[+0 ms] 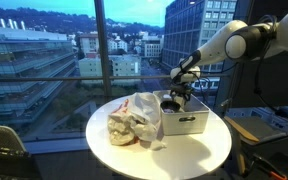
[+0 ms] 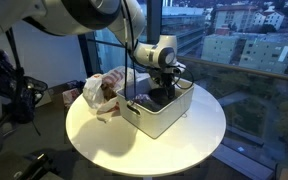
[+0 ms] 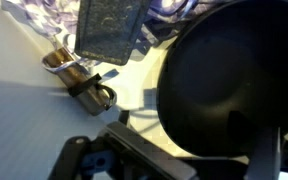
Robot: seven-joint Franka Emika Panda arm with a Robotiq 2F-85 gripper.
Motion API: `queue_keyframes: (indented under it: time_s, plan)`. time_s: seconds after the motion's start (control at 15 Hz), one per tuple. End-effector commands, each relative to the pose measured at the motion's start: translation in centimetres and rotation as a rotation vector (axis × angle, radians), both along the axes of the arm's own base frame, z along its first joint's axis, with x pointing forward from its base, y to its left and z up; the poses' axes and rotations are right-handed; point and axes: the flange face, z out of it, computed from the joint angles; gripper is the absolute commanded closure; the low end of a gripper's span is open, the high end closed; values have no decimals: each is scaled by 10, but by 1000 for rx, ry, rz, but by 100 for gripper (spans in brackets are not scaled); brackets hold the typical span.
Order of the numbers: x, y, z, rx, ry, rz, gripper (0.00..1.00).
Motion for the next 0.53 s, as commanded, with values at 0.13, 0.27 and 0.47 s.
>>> queue_keyframes:
  time_s: [0.13,0.27,0.47]
  plan:
    - [12,0,-24,-30,31,-30,0]
    - [11,-1,-33,-29,48,-33,6]
    - [10,-2,-40,-12,69,-35,30]
